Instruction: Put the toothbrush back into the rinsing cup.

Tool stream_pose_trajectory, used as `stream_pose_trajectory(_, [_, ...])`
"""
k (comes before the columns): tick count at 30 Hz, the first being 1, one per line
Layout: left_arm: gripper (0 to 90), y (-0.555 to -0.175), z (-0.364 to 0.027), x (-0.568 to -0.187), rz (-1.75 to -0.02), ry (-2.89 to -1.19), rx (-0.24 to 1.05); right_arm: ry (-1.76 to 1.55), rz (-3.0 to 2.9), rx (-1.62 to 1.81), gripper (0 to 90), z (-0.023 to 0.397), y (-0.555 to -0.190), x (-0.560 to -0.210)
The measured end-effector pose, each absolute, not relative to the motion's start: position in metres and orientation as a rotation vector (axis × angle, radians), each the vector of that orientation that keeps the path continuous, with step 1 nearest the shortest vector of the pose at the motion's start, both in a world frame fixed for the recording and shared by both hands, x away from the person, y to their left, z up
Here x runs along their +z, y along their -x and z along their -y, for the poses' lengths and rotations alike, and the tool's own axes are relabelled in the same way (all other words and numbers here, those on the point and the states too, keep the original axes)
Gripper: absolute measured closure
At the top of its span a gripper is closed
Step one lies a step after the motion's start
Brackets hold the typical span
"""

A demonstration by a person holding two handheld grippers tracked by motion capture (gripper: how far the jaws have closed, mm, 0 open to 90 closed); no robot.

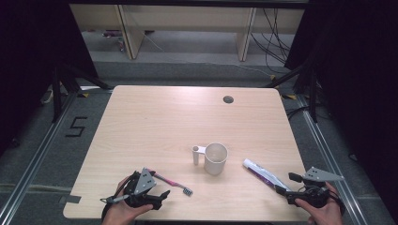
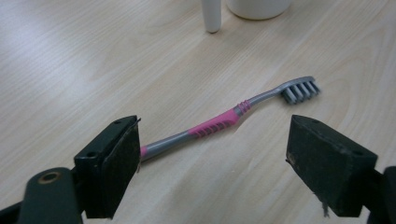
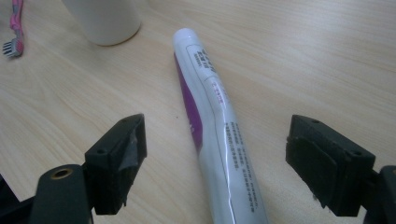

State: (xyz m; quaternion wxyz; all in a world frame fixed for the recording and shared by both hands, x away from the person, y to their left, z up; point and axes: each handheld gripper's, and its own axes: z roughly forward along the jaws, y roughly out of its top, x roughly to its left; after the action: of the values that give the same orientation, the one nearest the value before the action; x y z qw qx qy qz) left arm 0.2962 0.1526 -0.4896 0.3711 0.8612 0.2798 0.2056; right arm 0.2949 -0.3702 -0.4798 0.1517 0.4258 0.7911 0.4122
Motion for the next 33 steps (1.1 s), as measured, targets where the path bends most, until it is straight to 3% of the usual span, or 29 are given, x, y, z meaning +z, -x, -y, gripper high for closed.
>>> stream_pose_trajectory(11, [32.0,-0.323,-0.14,-0.484,-0.578,-2.436,0.462,-1.2,-2.298,1.156,22.2,0.366,-0.296,-0.477])
stream_pose_trajectory(18, [42.6,-0.339,-0.128,-0.484,-0.468,-2.594,0.347,-1.199,-2.295,1.158,22.6,0.366,-0.297,-0.479])
stream_pose_trajectory(33, [65.9,-0.359,-0.114,-0.48,-0.382,-2.742,0.243,-1.235,-2.315,1.159,23.6,0.363,-0.296,-0.48])
